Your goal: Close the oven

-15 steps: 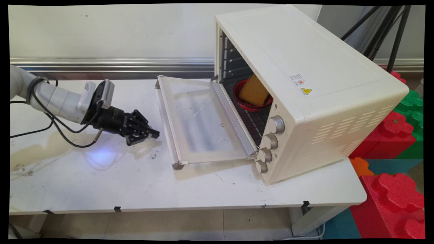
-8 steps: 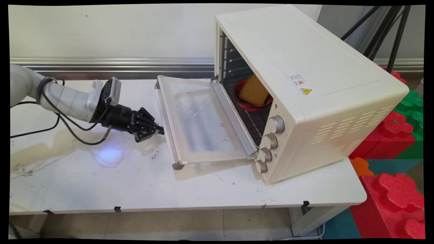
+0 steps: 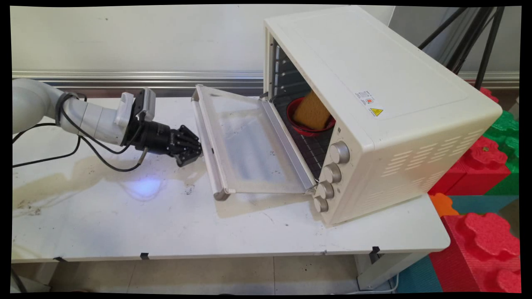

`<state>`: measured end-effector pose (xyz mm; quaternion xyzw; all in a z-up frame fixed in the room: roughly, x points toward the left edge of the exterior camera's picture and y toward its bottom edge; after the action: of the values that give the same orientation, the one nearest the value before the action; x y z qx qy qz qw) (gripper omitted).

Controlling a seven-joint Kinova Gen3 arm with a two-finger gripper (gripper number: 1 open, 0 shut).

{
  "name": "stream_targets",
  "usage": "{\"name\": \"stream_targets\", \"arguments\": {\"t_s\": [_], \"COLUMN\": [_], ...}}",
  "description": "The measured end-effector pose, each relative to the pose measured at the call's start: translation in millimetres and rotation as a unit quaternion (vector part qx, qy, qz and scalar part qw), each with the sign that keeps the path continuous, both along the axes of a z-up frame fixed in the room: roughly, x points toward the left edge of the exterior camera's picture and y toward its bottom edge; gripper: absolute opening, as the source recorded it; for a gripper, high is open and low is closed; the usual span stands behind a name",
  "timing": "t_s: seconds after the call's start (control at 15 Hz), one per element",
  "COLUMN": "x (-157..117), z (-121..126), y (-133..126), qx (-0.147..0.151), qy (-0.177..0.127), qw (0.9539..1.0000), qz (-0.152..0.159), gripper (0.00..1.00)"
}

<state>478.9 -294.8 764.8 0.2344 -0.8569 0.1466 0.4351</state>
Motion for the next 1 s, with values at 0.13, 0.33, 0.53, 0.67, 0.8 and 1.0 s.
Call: {"name": "stream_targets", "arguments": {"t_s": [0.13,0.33,0.53,0.67,0.8,1.0], "x": [-2,-7,-11,-16,-21,-31], "z": [5,13,24,31,38,49], "y": [-1,-6,-10,-15,-20,-29], "qx": [-0.007,-0.017,-0.030,-0.037,-0.043,-0.050], "qy": [0.011,0.026,0.041,0.050,0.058,0.072], "qw": [0.9999,0.9995,0.9986,0.9980,0.9972,0.9959], "qz": [0.005,0.007,0.012,0.014,0.017,0.021], "gripper": [0.00,0.00,0.00,0.00,0.00,0.00]}}
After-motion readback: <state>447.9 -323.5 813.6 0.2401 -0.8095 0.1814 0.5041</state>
